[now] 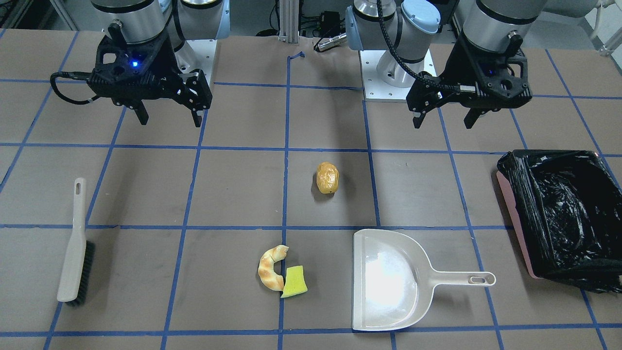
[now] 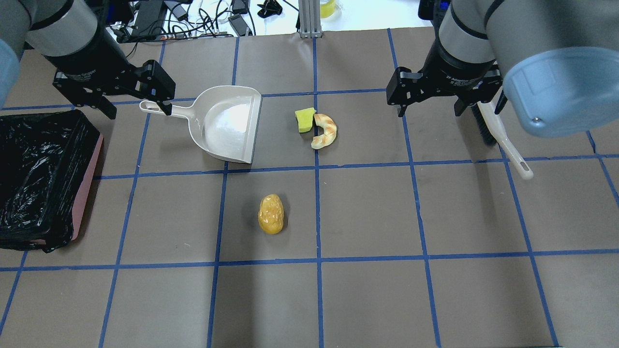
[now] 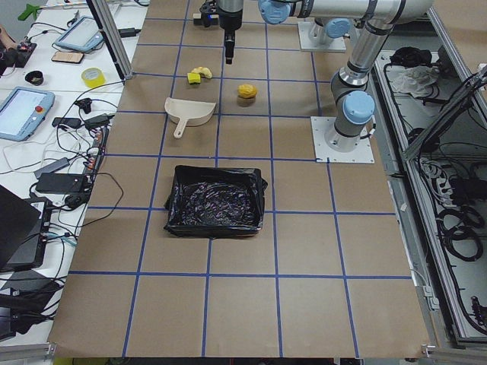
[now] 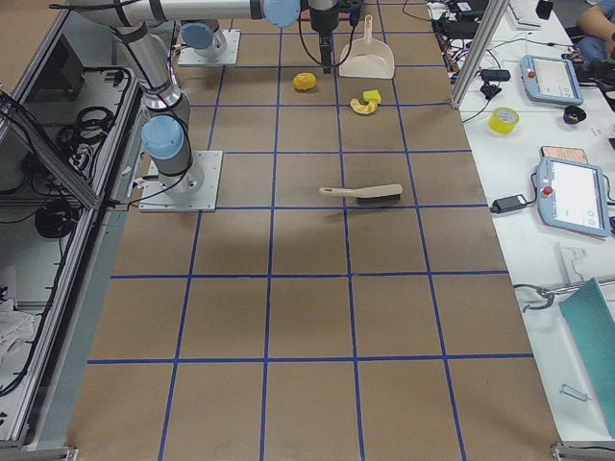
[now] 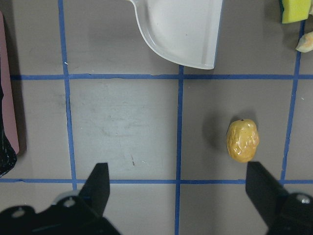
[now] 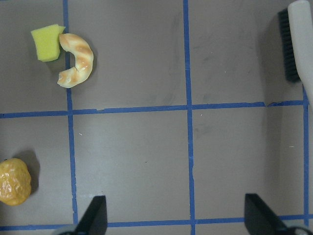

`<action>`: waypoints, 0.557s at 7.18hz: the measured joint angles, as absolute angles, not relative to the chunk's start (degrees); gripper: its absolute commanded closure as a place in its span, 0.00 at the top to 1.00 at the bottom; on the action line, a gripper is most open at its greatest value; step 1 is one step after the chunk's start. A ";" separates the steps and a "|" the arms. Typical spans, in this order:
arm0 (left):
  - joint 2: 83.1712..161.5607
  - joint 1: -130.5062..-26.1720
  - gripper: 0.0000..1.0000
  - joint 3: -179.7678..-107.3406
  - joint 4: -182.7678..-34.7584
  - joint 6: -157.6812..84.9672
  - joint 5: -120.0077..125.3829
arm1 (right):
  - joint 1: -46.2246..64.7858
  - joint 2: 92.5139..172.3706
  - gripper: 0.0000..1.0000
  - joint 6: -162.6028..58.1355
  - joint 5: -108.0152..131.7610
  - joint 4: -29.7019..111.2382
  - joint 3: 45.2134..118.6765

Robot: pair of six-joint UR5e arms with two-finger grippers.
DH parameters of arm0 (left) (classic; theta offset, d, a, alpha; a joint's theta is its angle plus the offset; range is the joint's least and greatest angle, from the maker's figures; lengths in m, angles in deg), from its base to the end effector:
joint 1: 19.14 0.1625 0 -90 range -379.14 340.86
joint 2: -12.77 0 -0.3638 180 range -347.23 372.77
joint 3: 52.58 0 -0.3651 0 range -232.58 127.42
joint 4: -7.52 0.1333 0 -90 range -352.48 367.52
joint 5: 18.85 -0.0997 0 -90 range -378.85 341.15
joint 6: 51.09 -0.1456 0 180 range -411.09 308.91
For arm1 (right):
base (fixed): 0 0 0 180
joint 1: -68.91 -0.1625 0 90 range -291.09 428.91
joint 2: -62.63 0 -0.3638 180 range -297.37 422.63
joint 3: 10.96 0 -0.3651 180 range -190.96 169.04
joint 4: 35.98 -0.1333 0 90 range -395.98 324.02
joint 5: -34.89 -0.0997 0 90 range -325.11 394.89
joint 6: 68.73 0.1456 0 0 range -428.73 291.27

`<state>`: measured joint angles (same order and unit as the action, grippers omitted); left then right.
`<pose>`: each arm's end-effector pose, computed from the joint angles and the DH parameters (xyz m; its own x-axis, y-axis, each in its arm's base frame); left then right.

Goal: Sweep and dump trash into bin
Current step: 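Move the left gripper to the dustpan handle while the right gripper reaches for the brush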

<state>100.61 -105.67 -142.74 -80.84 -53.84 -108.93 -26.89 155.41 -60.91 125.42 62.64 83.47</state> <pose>-0.1050 -0.4671 0.3998 -0.9999 -0.0128 -0.0044 -0.0124 0.9979 -0.0633 0.1782 -0.4482 0.3829 -0.9993 0.0354 -0.0074 0.0360 0.9919 -0.1215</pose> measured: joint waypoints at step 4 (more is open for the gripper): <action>103.45 -104.15 0.98 -143.45 -75.41 -69.46 -108.74 | -26.84 155.25 1.00 -61.30 126.46 61.82 83.59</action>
